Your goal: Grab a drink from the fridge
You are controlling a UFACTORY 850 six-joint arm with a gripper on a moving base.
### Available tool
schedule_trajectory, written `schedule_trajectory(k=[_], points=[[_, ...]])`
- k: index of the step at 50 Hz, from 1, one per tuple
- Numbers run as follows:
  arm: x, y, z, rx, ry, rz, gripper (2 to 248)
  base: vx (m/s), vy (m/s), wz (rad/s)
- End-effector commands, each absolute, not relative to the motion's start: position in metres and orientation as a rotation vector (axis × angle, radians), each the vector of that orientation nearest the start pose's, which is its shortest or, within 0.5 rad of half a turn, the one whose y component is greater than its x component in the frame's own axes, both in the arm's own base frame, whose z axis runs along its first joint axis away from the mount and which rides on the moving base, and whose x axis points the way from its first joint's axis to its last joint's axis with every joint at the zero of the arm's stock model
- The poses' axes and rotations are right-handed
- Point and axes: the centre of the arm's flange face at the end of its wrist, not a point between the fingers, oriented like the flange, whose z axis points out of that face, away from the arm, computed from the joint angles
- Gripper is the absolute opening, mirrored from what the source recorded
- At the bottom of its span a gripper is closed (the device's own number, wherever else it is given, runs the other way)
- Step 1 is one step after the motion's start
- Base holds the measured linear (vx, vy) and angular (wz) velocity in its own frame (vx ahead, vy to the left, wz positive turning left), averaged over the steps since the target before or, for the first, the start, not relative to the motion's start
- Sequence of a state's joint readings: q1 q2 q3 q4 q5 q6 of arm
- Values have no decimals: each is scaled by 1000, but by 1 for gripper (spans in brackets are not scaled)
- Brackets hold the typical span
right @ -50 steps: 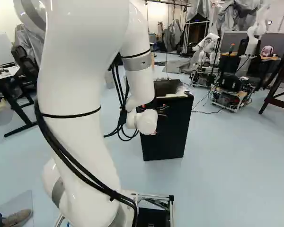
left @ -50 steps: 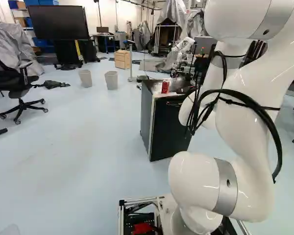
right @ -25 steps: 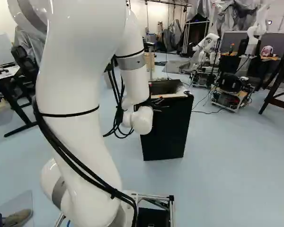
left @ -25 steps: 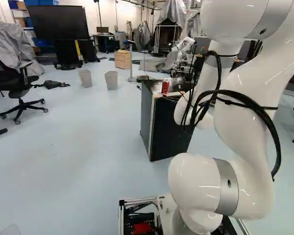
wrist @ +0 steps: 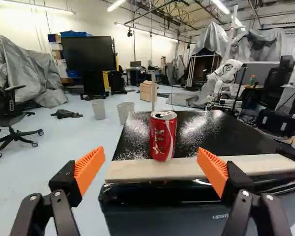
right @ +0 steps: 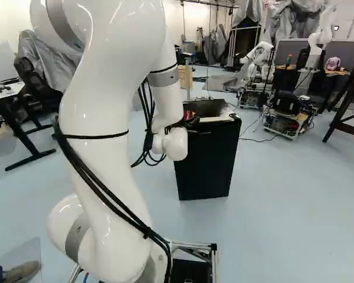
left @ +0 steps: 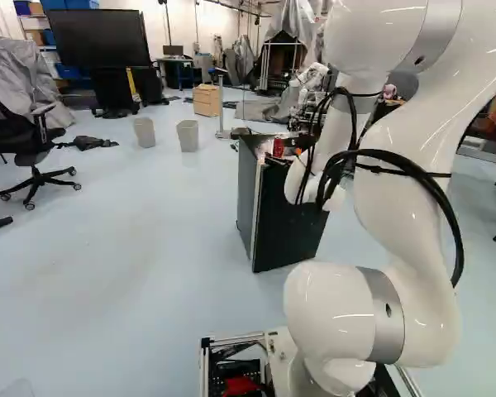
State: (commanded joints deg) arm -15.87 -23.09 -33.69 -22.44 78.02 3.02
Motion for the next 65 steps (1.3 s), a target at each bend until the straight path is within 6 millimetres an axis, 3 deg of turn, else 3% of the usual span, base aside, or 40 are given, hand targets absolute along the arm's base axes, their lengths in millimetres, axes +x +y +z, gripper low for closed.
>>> schedule_trajectory(k=[35,56,57,62,63,65], points=[[526,-102,318,-2157,-180,-2185,247,0,0,0],[541,-111,315,-2151,-174,-2206,247,0,0,0],[541,-111,315,-2151,-174,-2206,224,0,0,0],[541,-111,315,-2151,-174,-2206,224,0,0,0],[541,-111,315,-2151,-174,-2206,186,0,0,0],[541,-111,315,-2151,-174,-2206,186,0,0,0]])
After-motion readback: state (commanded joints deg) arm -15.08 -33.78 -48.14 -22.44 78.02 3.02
